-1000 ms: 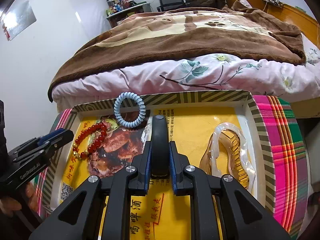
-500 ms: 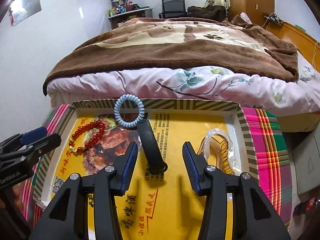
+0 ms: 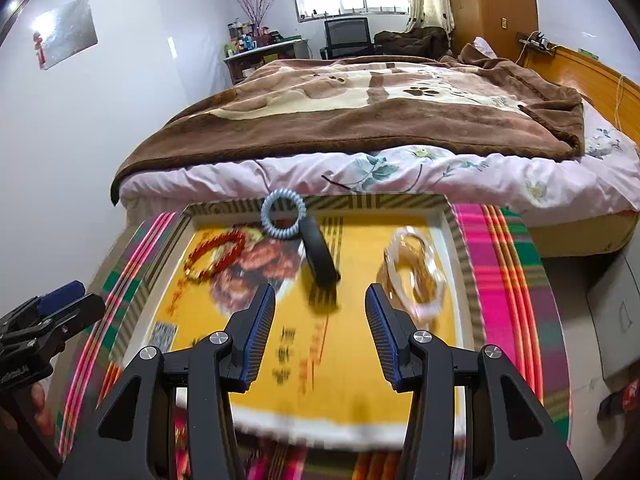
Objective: Organize jewelry
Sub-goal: 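Withdraw both open tools from the tray, then move the right tool toward the silver hairpin beside the tray, then grasp the silver hairpin with the right tool while the left tool grasps a black hair tie, then carry the hairpin and hair tie into the yellow tray and open both tools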
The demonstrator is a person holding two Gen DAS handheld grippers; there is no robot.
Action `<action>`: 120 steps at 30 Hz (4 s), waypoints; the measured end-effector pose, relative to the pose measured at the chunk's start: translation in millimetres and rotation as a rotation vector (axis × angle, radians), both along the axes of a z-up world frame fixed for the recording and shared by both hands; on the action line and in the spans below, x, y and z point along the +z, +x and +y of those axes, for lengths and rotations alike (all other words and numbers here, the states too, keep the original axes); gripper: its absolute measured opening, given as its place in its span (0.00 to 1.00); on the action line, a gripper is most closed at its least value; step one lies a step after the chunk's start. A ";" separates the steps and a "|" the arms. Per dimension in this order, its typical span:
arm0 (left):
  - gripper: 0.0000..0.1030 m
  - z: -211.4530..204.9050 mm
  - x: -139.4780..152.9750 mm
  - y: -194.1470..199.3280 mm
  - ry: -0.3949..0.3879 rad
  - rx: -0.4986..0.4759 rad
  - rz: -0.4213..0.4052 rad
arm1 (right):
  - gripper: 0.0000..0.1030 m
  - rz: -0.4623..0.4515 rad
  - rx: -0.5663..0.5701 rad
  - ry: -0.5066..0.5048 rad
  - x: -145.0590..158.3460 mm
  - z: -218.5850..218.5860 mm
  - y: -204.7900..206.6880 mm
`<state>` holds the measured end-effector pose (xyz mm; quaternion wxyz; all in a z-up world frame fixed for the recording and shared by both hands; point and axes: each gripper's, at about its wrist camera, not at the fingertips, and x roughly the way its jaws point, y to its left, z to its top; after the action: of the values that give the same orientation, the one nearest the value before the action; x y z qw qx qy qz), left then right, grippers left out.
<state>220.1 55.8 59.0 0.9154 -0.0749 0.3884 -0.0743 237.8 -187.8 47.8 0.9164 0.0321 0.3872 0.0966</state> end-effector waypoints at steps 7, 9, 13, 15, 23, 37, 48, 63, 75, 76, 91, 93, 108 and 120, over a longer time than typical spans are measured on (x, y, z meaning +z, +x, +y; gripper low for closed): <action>0.77 4.6 4.2 -52.4 -0.027 -0.002 -0.019 | 0.47 -0.031 0.020 0.035 2.8 -14.3 -58.5; 0.77 6.3 4.8 -65.4 -0.035 -0.005 -0.024 | 0.47 -0.018 0.027 0.045 -0.6 -19.4 -71.2; 0.78 9.9 3.2 -90.6 -0.049 0.001 -0.033 | 0.47 0.004 0.043 0.032 -12.4 -25.6 -93.0; 0.80 12.8 -1.4 -100.3 -0.072 -0.001 -0.032 | 0.47 0.024 0.054 0.030 -20.8 -28.0 -101.5; 0.81 25.6 -16.1 -114.1 -0.120 0.031 -0.009 | 0.47 0.030 0.082 0.056 -30.9 -34.5 -133.9; 0.82 14.4 -35.4 -143.7 -0.094 -0.038 0.052 | 0.47 0.101 0.139 -0.052 -65.6 -15.8 -126.9; 0.82 9.6 -41.6 -145.1 -0.088 -0.036 0.069 | 0.46 0.107 0.200 -0.115 -76.7 5.0 -121.9; 0.82 -0.3 -42.5 -141.1 -0.070 -0.042 0.082 | 0.19 0.082 0.141 -0.075 -75.1 -17.0 -127.5; 0.82 -39.2 -45.5 -155.3 -0.080 -0.258 0.096 | 0.19 0.002 0.065 0.052 -40.9 -70.2 -165.8; 0.82 -44.0 -46.6 -158.8 -0.080 -0.294 0.098 | 0.19 -0.004 0.061 0.051 -38.7 -72.4 -169.5; 0.82 -99.7 -72.8 -198.7 0.125 -0.540 0.154 | 0.15 -0.016 0.056 0.081 -37.2 -84.2 -193.2; 0.82 -102.0 -78.0 -200.7 0.157 -0.541 0.166 | 0.14 -0.011 0.060 0.077 -39.2 -83.4 -192.5; 0.13 -106.6 -77.3 -196.7 0.210 -0.503 0.099 | 0.14 0.034 0.050 0.024 -55.1 -77.6 -170.2; 0.10 -64.1 -37.8 -179.8 0.123 -0.337 0.016 | 0.44 0.080 0.111 -0.137 -75.2 -44.5 -141.1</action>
<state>40.4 -8.3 21.2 0.8897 0.0471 0.4066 -0.2022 96.6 -232.3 -27.4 0.8936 -0.0483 0.4302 0.1190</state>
